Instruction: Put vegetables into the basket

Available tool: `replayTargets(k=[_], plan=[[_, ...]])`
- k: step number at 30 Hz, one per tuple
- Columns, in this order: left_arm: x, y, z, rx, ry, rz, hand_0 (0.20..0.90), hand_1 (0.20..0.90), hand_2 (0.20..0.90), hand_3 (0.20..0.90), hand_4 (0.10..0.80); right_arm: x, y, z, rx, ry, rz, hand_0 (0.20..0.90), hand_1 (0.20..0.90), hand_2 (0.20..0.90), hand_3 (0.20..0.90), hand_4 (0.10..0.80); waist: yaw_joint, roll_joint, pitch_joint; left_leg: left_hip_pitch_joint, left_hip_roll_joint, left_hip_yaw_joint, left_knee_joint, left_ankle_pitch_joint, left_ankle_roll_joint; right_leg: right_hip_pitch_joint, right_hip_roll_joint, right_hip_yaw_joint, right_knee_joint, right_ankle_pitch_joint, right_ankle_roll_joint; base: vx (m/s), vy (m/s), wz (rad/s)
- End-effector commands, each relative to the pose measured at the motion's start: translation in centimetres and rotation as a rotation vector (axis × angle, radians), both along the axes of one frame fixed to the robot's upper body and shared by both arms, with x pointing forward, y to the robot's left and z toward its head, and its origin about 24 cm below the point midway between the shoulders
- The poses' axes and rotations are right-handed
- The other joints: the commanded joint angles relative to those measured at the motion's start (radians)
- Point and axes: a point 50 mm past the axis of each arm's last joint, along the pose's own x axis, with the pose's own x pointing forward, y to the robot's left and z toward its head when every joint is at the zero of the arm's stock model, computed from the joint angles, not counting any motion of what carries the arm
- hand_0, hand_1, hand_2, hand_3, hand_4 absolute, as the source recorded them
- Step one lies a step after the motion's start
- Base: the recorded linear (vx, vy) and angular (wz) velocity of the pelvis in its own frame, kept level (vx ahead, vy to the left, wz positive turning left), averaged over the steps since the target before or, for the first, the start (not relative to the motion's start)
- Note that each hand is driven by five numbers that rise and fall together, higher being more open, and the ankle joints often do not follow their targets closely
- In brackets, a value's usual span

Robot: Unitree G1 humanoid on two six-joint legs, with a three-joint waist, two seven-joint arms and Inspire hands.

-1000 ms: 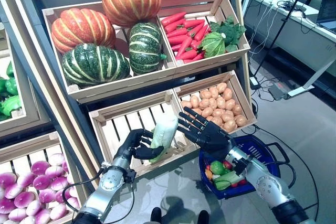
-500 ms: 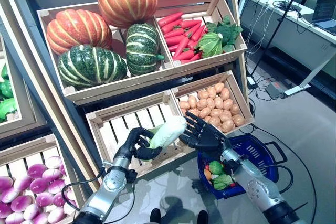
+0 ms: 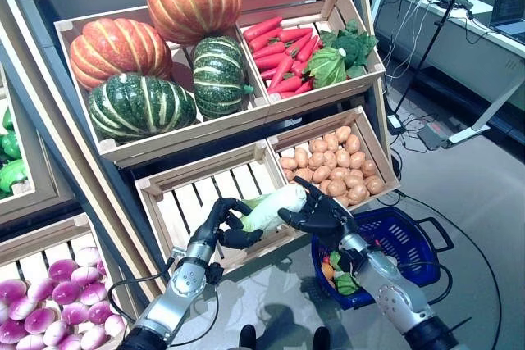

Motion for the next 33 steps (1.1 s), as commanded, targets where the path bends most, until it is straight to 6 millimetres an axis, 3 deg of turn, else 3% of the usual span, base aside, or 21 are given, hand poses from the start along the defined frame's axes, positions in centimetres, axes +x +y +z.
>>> replayTargets(k=[1,19,20,21,22,33], plan=[[3.9,-2.9,7.2,-0.058,-0.333,-0.122,0.3,0.3,0.3,0.3,0.4,2.1,1.7,5.2,0.227,-0.215,-0.091,0.9,0.9,0.9,0.9,0.8,0.01,-0.023,-0.045,0.037,0.022,-0.04,0.002,-0.08,-0.041,0.074,-0.078,0.03,0.005,-0.023,0.063,0.0,0.0,0.0],[3.8,-4.2,7.6,-0.18,-0.345,-0.162,0.3,0.3,0.3,0.3,0.4,2.6,2.6,4.6,0.502,-0.127,-0.177,0.9,0.9,0.9,0.9,0.8,0.018,-0.017,-0.052,0.036,0.021,-0.043,0.002,-0.08,-0.038,0.074,-0.08,0.031,0.005,-0.025,0.056,0.0,0.0,0.0],[3.7,-4.3,7.6,-0.188,-0.342,-0.168,0.3,0.3,0.3,0.3,0.4,2.6,2.6,4.6,0.506,-0.122,-0.177,0.841,0.841,0.841,0.841,0.761,0.018,-0.017,-0.053,0.036,0.021,-0.044,0.002,-0.081,-0.038,0.073,-0.08,0.031,0.005,-0.025,0.056,0.0,0.0,0.0],[3.7,-4.5,7.6,-0.194,-0.34,-0.179,0.3,0.3,0.3,0.3,0.4,2.5,2.6,4.4,0.516,-0.117,-0.178,0.505,0.505,0.505,0.505,0.536,0.018,-0.017,-0.054,0.036,0.021,-0.044,0.002,-0.081,-0.038,0.074,-0.08,0.03,0.005,-0.026,0.056,0.0,0.0,0.0],[3.7,-4.5,7.6,-0.198,-0.338,-0.191,0.3,0.3,0.3,0.3,0.4,2.6,2.6,4.4,0.521,-0.115,-0.179,0.3,0.3,0.3,0.3,0.4,0.018,-0.018,-0.055,0.037,0.02,-0.044,0.002,-0.081,-0.038,0.075,-0.08,0.029,0.005,-0.026,0.056,0.0,0.0,0.0],[3.5,-5.4,7.7,-0.2,-0.331,-0.278,0.3,0.3,0.3,0.3,0.4,2.6,2.6,4.1,0.534,-0.105,-0.186,0.3,0.3,0.3,0.3,0.4,0.017,-0.017,-0.058,0.037,0.019,-0.048,0.002,-0.083,-0.039,0.074,-0.079,0.033,0.005,-0.027,0.056,0.0,0.0,0.0]])
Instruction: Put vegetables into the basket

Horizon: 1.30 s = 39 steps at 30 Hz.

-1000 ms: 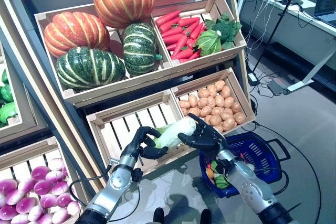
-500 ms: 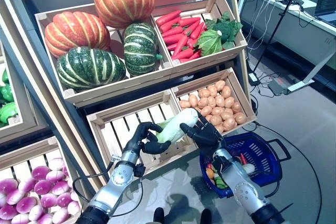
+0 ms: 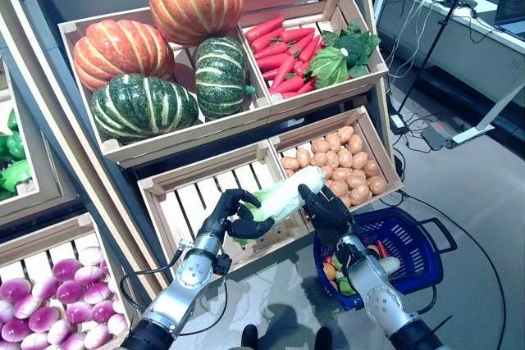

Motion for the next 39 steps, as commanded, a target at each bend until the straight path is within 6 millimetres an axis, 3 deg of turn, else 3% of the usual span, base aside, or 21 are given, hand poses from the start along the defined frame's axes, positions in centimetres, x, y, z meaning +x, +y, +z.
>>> replayTargets(k=[1,6,7,8,9,17,21,29,39], plan=[[2.5,-3.7,6.2,-0.075,-0.308,-0.204,0.3,0.3,0.3,0.3,0.4,2.4,2.5,5.5,0.194,-0.245,0.005,0.3,0.3,0.3,0.3,0.4,0.009,-0.028,-0.055,0.036,0.02,-0.046,0.002,-0.081,-0.04,0.074,-0.079,0.032,0.005,-0.027,0.059,0.0,0.0,0.0],[2.6,-3.7,6.2,-0.083,-0.304,-0.201,0.3,0.3,0.3,0.3,0.4,2.5,2.3,5.7,0.21,-0.248,-0.013,0.3,0.3,0.3,0.3,0.4,0.007,-0.028,-0.054,0.036,0.02,-0.047,0.002,-0.081,-0.04,0.074,-0.077,0.034,0.005,-0.028,0.057,0.0,0.0,0.0],[2.6,-3.6,6.1,-0.094,-0.297,-0.193,0.364,0.364,0.364,0.364,0.442,2.5,2.2,5.6,0.22,-0.249,-0.018,0.3,0.3,0.3,0.3,0.4,0.006,-0.028,-0.054,0.037,0.021,-0.046,0.002,-0.081,-0.04,0.074,-0.076,0.034,0.005,-0.027,0.057,0.0,0.0,0.0],[2.6,-3.5,6.1,-0.1,-0.297,-0.191,0.448,0.448,0.448,0.448,0.499,2.5,2.1,5.7,0.222,-0.251,-0.025,0.3,0.3,0.3,0.3,0.4,0.006,-0.028,-0.054,0.037,0.021,-0.045,0.002,-0.08,-0.04,0.074,-0.076,0.035,0.005,-0.027,0.057,0.0,0.0,0.0],[2.6,-3.5,6.1,-0.102,-0.298,-0.191,0.9,0.9,0.9,0.9,0.8,2.5,2.0,5.7,0.223,-0.253,-0.029,0.3,0.3,0.3,0.3,0.4,0.006,-0.028,-0.054,0.037,0.021,-0.045,0.002,-0.08,-0.04,0.074,-0.076,0.034,0.005,-0.027,0.057,0.0,0.0,0.0],[2.4,-2.1,6.2,-0.183,-0.278,-0.146,0.9,0.9,0.9,0.9,0.8,2.1,-1.1,7.0,0.196,-0.329,-0.11,0.3,0.3,0.3,0.3,0.4,-0.005,-0.033,-0.043,0.033,0.025,-0.04,0.002,-0.08,-0.041,0.068,-0.071,0.038,0.005,-0.025,0.058,-0.013,-0.006,0.0],[2.1,-1.2,6.1,-0.242,-0.256,-0.128,0.9,0.9,0.9,0.9,0.8,1.6,-3.9,6.9,0.165,-0.344,-0.217,0.3,0.3,0.3,0.3,0.4,-0.013,-0.036,-0.04,0.031,0.028,-0.034,0.002,-0.081,-0.038,0.064,-0.066,0.041,0.005,-0.025,0.058,-0.003,-0.006,-0.02],[1.8,0.2,6.0,-0.405,-0.207,-0.107,0.9,0.9,0.9,0.9,0.8,0.9,-9.4,7.0,0.116,-0.362,-0.469,0.3,0.3,0.3,0.3,0.4,-0.039,-0.044,-0.029,0.021,0.041,-0.012,0.002,-0.075,-0.038,0.049,-0.049,0.054,0.005,-0.022,0.052,-0.015,-0.024,-0.07],[1.5,0.1,6.1,-0.631,-0.182,-0.099,0.9,0.9,0.9,0.9,0.8,-1.2,-15.7,6.4,0.007,-0.319,-0.883,0.3,0.3,0.3,0.3,0.4,-0.064,-0.054,0.001,-0.01,0.061,0.015,0.002,-0.064,-0.039,0.018,-0.028,0.068,0.005,-0.016,0.039,-0.038,-0.013,-0.11]])
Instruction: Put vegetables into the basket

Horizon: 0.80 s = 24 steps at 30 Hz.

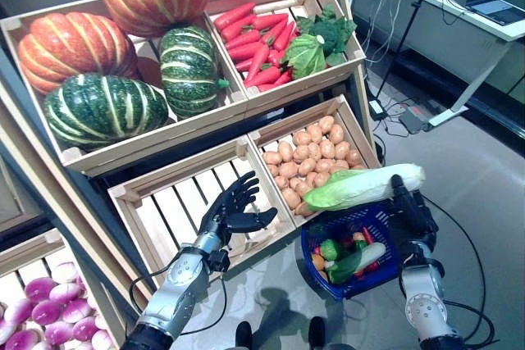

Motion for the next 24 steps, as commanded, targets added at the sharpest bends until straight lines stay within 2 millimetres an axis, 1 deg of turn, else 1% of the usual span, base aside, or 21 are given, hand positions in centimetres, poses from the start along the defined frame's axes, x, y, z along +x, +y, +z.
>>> replayTargets(k=[1,4,6,7,11,15,17,20,22,24], plan=[[1.7,0.1,5.6,-0.109,-0.276,0.002,0.9,0.9,0.9,0.9,0.8,0.2,-4.0,5.6,-0.108,-0.255,-0.277,0.3,0.3,0.3,0.3,0.4,-0.012,-0.01,-0.02,-0.006,0.055,-0.047,0.002,-0.05,-0.033,0.057,-0.035,0.012,0.005,-0.016,0.031,-0.051,-0.032,-0.07],[1.9,0.3,6.3,-0.128,-0.312,0.001,0.9,0.9,0.9,0.9,0.8,-0.4,-5.4,5.2,-0.114,-0.222,-0.367,0.3,0.3,0.3,0.3,0.4,-0.01,-0.01,0.0,-0.023,0.053,-0.056,0.002,-0.046,-0.032,0.042,-0.031,0.009,0.009,-0.014,0.027,-0.108,-0.044,-0.04],[2.2,0.4,7.4,-0.137,-0.36,-0.004,0.9,0.9,0.9,0.9,0.8,-0.6,-6.2,4.9,-0.099,-0.216,-0.42,0.3,0.3,0.3,0.3,0.4,-0.007,-0.009,0.032,-0.032,0.051,-0.053,0.002,-0.051,-0.028,0.018,-0.023,0.01,0.037,-0.028,0.021,-0.168,-0.047,0.0],[2.3,0.5,8.0,-0.143,-0.383,-0.001,0.9,0.9,0.9,0.9,0.8,-0.6,-6.6,4.8,-0.085,-0.221,-0.436,0.3,0.3,0.3,0.3,0.4,-0.005,-0.006,0.054,-0.042,0.05,-0.056,0.002,-0.042,-0.027,-0.004,-0.02,0.012,0.061,-0.034,0.017,-0.139,-0.038,-0.01],[2.7,0.4,9.6,-0.171,-0.454,-0.021,0.9,0.9,0.9,0.9,0.8,-0.2,-7.2,4.2,-0.049,-0.202,-0.458,0.3,0.3,0.3,0.3,0.4,0.01,-0.003,0.124,-0.091,0.04,-0.073,0.042,-0.035,-0.025,-0.046,-0.012,0.012,0.111,-0.043,0.004,-0.17,-0.078,-0.01],[3.1,-0.6,11.2,-0.196,-0.526,-0.065,0.9,0.9,0.9,0.9,0.8,0.9,-6.8,4.2,-0.023,-0.208,-0.436,0.3,0.3,0.3,0.3,0.4,0.025,-0.001,0.187,-0.164,0.02,-0.092,0.098,-0.038,-0.027,-0.08,-0.005,-0.001,0.123,-0.042,-0.005,-0.175,-0.095,0.02],[3.4,-1.4,12.1,-0.211,-0.579,-0.09,0.9,0.9,0.9,0.9,0.8,1.8,-6.7,4.6,-0.023,-0.221,-0.425,0.3,0.3,0.3,0.3,0.4,0.034,0.006,0.222,-0.221,0.006,-0.108,0.138,-0.037,-0.031,-0.115,-0.007,-0.01,0.148,-0.045,-0.009,-0.183,-0.057,0.07],[3.7,-2.0,13.2,-0.239,-0.633,-0.112,0.9,0.9,0.9,0.9,0.8,2.6,-6.7,4.9,-0.017,-0.225,-0.421,0.3,0.3,0.3,0.3,0.4,0.04,0.016,0.256,-0.28,-0.01,-0.122,0.181,-0.036,-0.035,-0.161,-0.011,-0.015,0.182,-0.052,-0.012,-0.159,-0.042,0.18],[3.9,-2.7,14.7,-0.261,-0.7,-0.139,0.9,0.9,0.9,0.9,0.8,3.5,-6.6,5.4,-0.009,-0.241,-0.424,0.3,0.3,0.3,0.3,0.4,0.049,0.026,0.287,-0.336,-0.03,-0.129,0.226,-0.042,-0.036,-0.2,-0.019,-0.029,0.214,-0.061,-0.014,-0.197,-0.051,0.05],[4.0,-3.4,15.9,-0.275,-0.758,-0.16,0.9,0.9,0.9,0.9,0.8,4.8,-6.5,6.5,-0.017,-0.267,-0.418,0.3,0.3,0.3,0.3,0.4,0.055,0.035,0.314,-0.389,-0.047,-0.139,0.268,-0.05,-0.034,-0.251,-0.028,-0.041,0.253,-0.067,-0.015,-0.191,-0.024,0.16]])
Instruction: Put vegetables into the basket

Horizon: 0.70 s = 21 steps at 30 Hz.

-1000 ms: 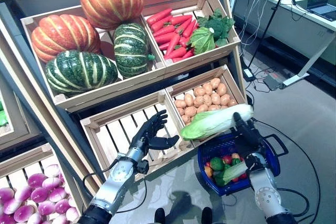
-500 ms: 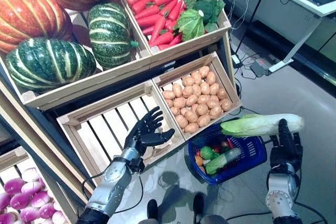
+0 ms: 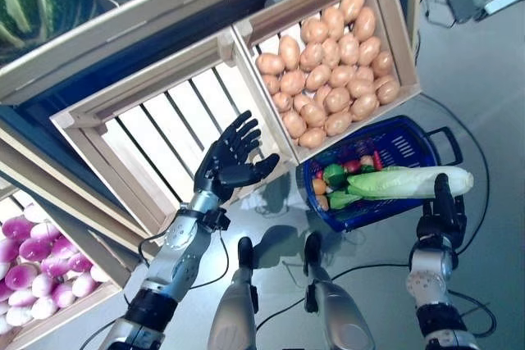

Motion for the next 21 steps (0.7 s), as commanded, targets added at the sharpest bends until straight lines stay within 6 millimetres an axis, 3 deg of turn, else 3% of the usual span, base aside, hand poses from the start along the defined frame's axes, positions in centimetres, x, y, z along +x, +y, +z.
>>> replayTargets(k=[1,6,14,21], plan=[[-0.6,-1.7,7.6,-0.12,-0.415,-0.082,0.9,0.9,0.9,0.9,0.8,1.6,-2.9,6.8,-0.156,-0.27,-0.107,0.3,0.3,0.3,0.3,0.4,0.023,0.002,0.001,-0.14,-0.056,-0.085,0.149,-0.054,-0.017,-0.068,-0.041,-0.005,0.222,-0.114,0.012,-0.165,-0.008,0.16],[-0.9,-2.2,10.5,-0.131,-0.562,-0.104,0.9,0.9,0.9,0.9,0.8,3.8,-2.4,9.8,-0.193,-0.322,-0.092,0.3,0.3,0.3,0.3,0.4,0.028,0.017,0.029,-0.257,-0.082,-0.085,0.21,-0.066,-0.006,-0.205,-0.06,-0.001,0.307,-0.123,0.02,-0.129,0.004,0.04],[-0.7,-1.9,13.5,-0.15,-0.678,-0.098,0.9,0.9,0.9,0.9,0.8,5.4,-4.9,14.2,-0.249,-0.291,-0.189,0.3,0.3,0.3,0.3,0.4,0.05,0.036,0.029,-0.473,-0.092,-0.093,0.355,-0.088,0.003,-0.456,-0.102,0.02,0.506,-0.161,0.027,-0.068,-0.019,0.13],[-1.1,-1.7,14.4,-0.154,-0.719,-0.129,0.9,0.9,0.9,0.9,0.8,5.2,-6.5,15.2,-0.249,-0.143,-0.334,0.3,0.3,0.3,0.3,0.4,0.057,0.05,0.029,-0.599,-0.095,-0.099,0.454,-0.11,0.015,-0.6,-0.107,0.041,0.622,-0.179,0.016,-0.023,-0.037,0.05]])
